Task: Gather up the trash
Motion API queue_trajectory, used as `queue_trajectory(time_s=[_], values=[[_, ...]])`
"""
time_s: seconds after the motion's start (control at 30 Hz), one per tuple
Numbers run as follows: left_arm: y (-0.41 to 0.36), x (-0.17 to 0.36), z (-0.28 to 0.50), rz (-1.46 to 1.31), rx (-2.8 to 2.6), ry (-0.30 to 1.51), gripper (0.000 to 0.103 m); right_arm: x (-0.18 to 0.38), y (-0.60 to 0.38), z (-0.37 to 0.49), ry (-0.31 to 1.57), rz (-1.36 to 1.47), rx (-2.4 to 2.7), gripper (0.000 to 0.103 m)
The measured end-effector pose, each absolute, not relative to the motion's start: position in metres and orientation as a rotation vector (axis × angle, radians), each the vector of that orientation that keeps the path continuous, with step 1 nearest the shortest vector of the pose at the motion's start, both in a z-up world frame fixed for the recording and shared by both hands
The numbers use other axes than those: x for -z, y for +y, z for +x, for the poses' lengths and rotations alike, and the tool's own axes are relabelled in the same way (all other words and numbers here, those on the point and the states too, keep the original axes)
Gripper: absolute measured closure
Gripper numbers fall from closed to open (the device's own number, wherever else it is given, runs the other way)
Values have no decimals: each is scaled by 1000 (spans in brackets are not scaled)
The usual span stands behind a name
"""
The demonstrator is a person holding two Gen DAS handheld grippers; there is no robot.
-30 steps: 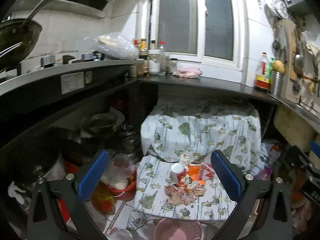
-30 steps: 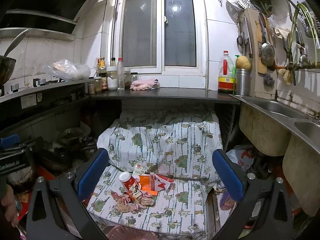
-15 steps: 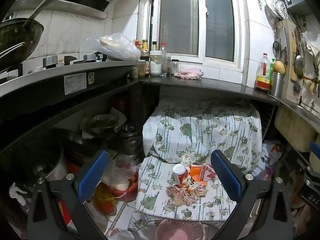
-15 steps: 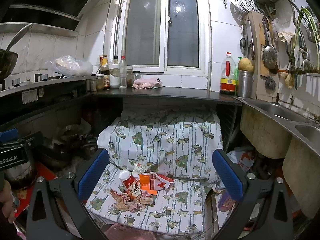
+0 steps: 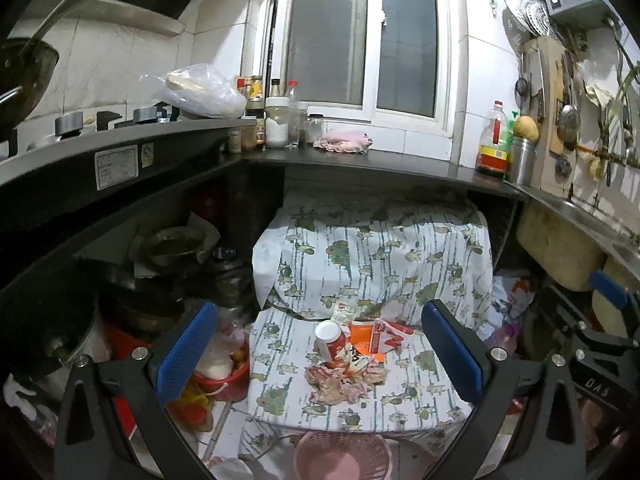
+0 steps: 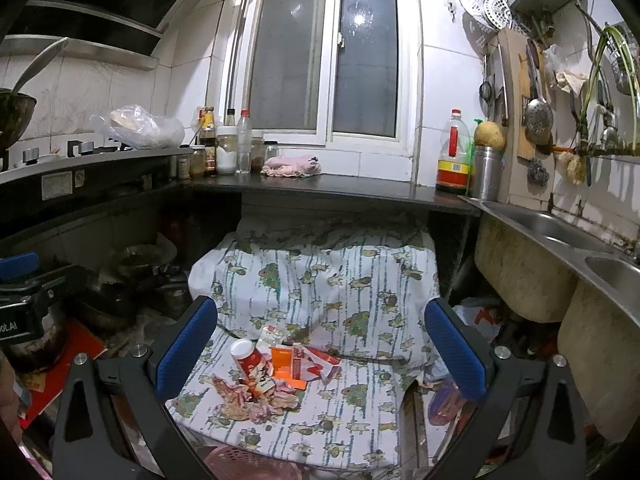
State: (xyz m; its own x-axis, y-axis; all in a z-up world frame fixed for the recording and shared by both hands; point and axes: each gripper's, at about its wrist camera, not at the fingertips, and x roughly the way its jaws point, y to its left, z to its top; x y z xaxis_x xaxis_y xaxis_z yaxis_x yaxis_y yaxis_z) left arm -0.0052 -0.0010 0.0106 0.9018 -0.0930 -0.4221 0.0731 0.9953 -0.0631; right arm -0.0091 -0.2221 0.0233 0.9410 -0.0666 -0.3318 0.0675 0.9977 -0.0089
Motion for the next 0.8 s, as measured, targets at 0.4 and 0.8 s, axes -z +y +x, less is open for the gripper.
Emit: queue_trajectory(time_s=[0.4,0.8], values=[[4,-11,-6,-65,147,455,0,-20,-232,-11,340,14,77,0],[-4,-9,-2,-36,132,451,0,-19,-232,-9,344,16,75,0]])
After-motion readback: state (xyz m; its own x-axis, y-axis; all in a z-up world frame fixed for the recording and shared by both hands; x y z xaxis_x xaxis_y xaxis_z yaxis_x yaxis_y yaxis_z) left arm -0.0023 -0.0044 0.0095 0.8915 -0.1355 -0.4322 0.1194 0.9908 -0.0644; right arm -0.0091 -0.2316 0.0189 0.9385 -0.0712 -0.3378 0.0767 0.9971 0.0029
